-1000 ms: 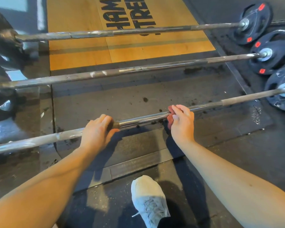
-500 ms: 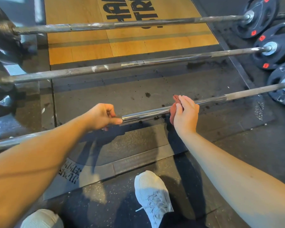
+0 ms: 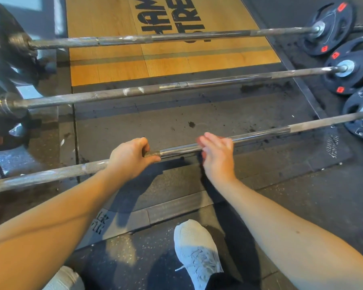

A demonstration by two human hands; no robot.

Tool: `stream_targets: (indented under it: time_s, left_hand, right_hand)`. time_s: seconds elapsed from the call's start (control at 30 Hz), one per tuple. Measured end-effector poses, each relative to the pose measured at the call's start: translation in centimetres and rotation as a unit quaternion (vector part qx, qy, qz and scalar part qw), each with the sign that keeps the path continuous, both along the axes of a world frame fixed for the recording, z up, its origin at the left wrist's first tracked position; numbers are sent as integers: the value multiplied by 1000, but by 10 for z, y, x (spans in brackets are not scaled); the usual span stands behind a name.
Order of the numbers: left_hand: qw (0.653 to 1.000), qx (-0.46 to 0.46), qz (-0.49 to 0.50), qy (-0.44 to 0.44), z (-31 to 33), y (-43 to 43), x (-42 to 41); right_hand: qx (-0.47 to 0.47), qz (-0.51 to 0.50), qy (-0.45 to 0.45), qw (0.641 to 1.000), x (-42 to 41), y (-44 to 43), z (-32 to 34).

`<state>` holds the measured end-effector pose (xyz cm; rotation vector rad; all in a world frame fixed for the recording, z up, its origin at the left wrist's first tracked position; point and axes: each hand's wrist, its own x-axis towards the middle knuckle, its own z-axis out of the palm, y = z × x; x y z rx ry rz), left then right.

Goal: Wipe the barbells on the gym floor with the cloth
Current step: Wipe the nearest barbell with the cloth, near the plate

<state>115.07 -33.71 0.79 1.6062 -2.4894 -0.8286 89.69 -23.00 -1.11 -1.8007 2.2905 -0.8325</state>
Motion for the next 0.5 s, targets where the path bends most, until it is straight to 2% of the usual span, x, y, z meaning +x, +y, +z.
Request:
stream_targets:
  time_s: [0.13,0.17,0.27,0.37,0.5]
  left_hand:
    - [998,-19,49,28,-5,16,2]
    - [998,-21,54,37,-7,18,3]
    - [997,-38,41,47,-9,20,7]
    - [998,-50,15,37,-9,20,10]
    - [995,-78,-7,55,-13,19,15]
  right_hand:
    - [-27,-148,-7,989,-10,-2,-1]
    - [-40,-162,-45,985,3,-4,-1]
    - [-37,-47,-141,988,62,-11,-6]
    - [7,49,-124,991,99,-13,-11]
    - [9,123,-53,991,80,-14,10]
